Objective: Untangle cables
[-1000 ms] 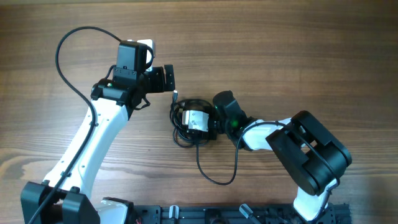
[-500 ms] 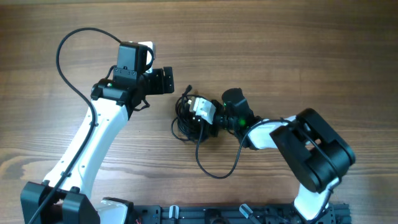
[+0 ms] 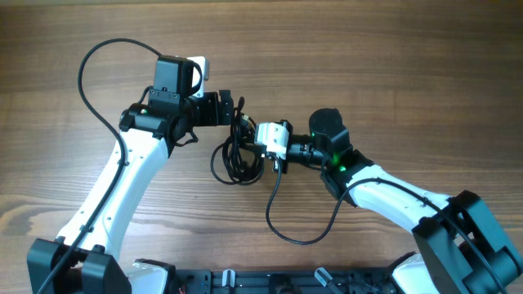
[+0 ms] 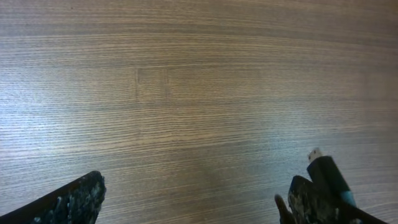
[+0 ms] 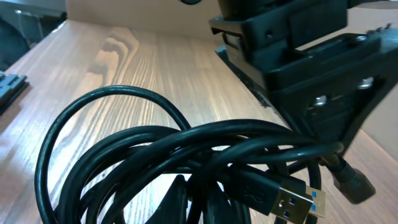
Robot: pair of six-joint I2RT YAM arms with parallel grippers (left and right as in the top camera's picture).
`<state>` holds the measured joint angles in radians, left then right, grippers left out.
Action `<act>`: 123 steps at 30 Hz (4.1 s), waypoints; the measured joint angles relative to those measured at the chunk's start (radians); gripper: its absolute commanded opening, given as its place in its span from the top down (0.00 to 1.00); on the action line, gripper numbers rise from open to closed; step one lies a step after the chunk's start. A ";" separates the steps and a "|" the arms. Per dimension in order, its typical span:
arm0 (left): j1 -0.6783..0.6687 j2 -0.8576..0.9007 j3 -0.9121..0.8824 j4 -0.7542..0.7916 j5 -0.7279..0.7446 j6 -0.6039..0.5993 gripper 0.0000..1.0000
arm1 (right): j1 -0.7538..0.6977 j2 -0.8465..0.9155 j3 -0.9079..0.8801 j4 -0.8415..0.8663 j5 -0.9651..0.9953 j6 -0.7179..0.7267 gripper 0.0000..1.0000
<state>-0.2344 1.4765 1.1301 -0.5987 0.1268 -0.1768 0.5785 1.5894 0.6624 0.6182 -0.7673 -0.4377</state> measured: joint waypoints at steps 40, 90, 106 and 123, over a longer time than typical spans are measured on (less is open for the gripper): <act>0.146 0.000 0.000 -0.077 0.240 0.240 0.01 | -0.037 -0.006 0.001 -0.468 0.050 -0.042 0.50; 0.040 0.069 0.000 0.024 0.162 0.017 0.00 | -0.047 0.218 0.032 -0.283 0.292 -0.287 0.45; 0.041 0.069 0.000 0.026 0.162 0.017 0.00 | -0.036 0.285 0.034 0.072 0.259 -0.277 0.32; 0.041 0.069 0.000 0.026 0.162 0.017 0.00 | -0.031 0.400 0.122 -0.002 0.259 -0.265 0.52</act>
<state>-0.1936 1.5459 1.1301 -0.5728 0.2886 -0.1596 0.5472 1.9892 0.7845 0.6167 -0.5079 -0.7029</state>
